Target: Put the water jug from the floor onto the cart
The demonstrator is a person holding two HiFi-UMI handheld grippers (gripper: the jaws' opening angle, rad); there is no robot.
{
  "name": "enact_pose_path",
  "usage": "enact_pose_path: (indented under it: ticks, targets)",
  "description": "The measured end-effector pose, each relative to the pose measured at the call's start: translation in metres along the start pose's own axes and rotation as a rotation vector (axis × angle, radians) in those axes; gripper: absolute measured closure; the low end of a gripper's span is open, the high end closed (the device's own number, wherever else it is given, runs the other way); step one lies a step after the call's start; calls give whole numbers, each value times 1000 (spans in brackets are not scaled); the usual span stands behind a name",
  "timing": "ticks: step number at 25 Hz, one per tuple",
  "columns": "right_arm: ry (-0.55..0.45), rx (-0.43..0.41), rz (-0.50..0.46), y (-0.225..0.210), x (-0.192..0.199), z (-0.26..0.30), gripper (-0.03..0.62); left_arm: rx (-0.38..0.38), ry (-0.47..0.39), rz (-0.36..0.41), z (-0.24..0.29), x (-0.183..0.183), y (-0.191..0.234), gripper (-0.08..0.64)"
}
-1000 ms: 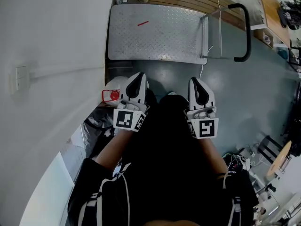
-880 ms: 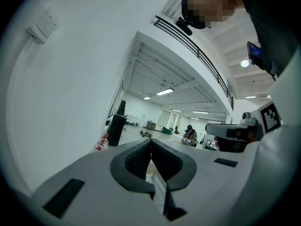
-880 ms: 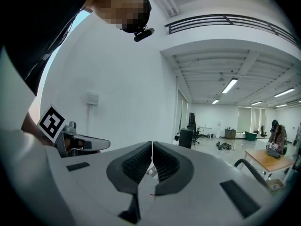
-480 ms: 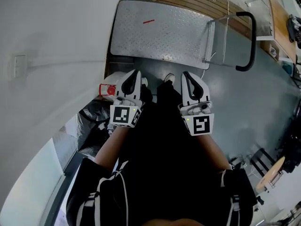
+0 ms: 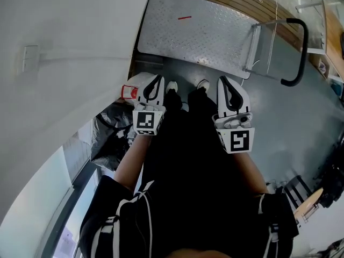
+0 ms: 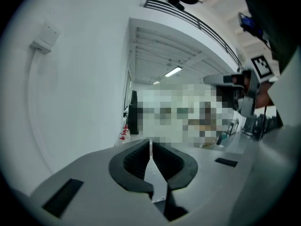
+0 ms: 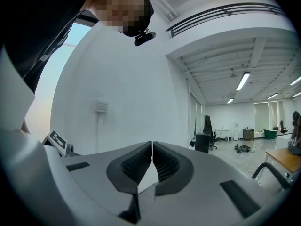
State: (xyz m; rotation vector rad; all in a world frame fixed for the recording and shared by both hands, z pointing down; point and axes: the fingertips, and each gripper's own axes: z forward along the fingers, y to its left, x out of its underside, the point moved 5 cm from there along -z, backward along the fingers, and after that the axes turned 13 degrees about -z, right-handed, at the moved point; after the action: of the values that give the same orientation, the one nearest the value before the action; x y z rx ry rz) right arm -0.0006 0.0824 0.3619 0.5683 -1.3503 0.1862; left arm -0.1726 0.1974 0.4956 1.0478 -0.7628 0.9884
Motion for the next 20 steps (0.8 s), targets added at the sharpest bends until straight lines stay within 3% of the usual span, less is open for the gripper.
enact_pose_path:
  ticks: [2,5,8,10,16,20]
  targets:
    - [-3,1,-10,7,-3,3,572,-12,26,38,-6,12,16,538]
    - [12,-11,-20,21,-3,5,572,-25,100,-45,-10,36,39,524]
    - [54,-6,-11,31,2,3,572,-56,186,-129,-13,71,66,434]
    - [69,7,-18,35,2,3,573,-75,244,-147,-17,97,82,420]
    - [95,18,-50,51,2,5,572,-119,378,-61,-27,178,121,417]
    - [118,16,-66,54,4,2,572,-152,519,-75,-25,238,138,417]
